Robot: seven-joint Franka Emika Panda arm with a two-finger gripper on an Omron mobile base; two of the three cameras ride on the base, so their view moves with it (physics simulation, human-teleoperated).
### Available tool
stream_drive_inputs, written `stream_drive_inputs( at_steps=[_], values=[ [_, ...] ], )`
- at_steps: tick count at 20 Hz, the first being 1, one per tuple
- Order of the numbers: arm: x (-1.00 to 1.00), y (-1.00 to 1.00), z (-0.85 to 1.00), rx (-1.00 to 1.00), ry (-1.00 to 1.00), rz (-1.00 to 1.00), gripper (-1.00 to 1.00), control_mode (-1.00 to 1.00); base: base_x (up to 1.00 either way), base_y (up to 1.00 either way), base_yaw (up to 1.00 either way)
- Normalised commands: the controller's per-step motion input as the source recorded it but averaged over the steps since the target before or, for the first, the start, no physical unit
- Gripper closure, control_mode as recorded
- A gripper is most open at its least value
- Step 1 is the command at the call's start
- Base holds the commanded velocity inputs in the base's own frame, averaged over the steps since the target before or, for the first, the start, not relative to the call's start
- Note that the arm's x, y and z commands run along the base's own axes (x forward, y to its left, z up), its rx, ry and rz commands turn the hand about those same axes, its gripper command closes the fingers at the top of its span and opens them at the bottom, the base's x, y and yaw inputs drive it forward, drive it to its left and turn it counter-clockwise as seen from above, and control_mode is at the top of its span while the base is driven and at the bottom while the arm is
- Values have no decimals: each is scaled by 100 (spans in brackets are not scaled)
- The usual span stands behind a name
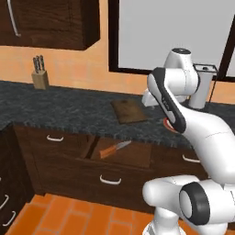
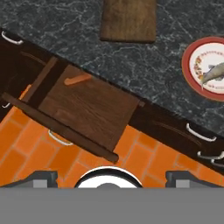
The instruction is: Pick up the knife from the drawer and place it on the cutting board. Then place the meat from the plate to the cutting board.
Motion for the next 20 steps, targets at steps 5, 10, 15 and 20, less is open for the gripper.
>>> stream_drive_inputs(
  at_steps=[5,10,15,20],
  values=[
    [0,0,0,0,0,0,-100,100,-9,-80,66],
    [0,0,0,0,0,0,-100,100,3,-66,58],
    [0,0,0,0,0,0,-100,100,23,-56,52],
    [0,0,0,0,0,0,-100,100,12,-33,28]
  ],
)
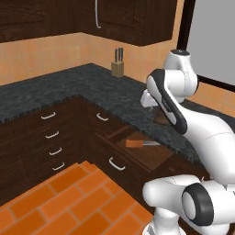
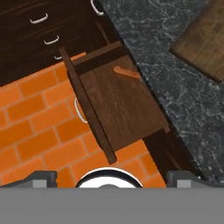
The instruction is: Pick up the knife from the drawer and place it on the cutting board. Then place the meat from the plate to the cutting board.
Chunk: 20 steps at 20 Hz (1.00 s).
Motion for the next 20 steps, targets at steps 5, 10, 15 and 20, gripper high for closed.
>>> stream_drive_inputs(
  at_steps=[5,10,15,20],
  values=[
    [40,13,-32,4,0,0,-100,-100,0,0,0],
    [83,75,-90,0,0,0,-100,-100,0,0,0],
    [66,84,-99,0,0,0,-100,-100,0,0,0],
    [32,23,-98,-8,0,0,-100,-100,0,0,0]
  ],
)
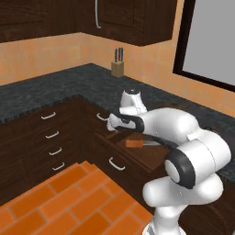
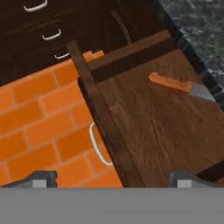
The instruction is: Pick up the knife from the drawer and place it on the cutting board. Then place the meat from the plate to the cutting board.
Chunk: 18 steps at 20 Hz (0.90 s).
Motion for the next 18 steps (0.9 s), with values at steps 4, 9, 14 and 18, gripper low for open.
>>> stream_drive_inputs(
  at_steps=[4,9,14,18],
  values=[
    [15,20,-97,-8,0,0,-100,-100,0,0,0],
    [34,4,-88,0,0,0,-100,-100,0,0,0],
    [43,0,-74,0,0,0,-100,-100,0,0,0],
    [12,19,-49,4,0,0,-100,-100,0,0,0]
  ],
)
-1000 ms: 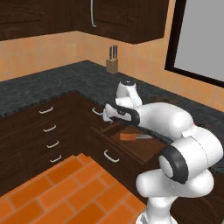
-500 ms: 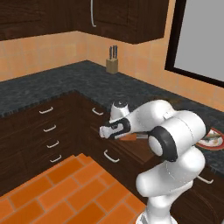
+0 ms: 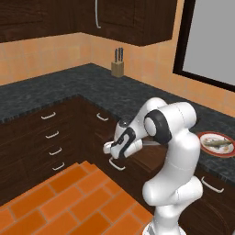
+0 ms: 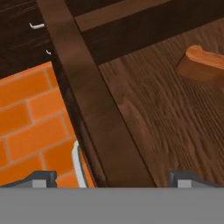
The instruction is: Pick up the knife from the drawer and place it on the cutting board. Then place the meat from the plate to the cutting board.
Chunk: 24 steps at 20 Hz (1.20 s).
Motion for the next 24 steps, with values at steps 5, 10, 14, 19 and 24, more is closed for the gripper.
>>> stream_drive_inputs(
  at_steps=[5,10,14,19,24],
  values=[
    [0,55,-35,1,1,0,-100,-100,0,0,0],
    [-14,98,-10,-3,3,0,-100,-100,0,0,0],
    [-23,100,0,-7,8,0,-100,-100,0,0,0],
    [-32,100,-9,-1,1,0,-100,-100,0,0,0],
    [-31,92,1,0,0,-3,-100,-100,0,0,0]
  ],
)
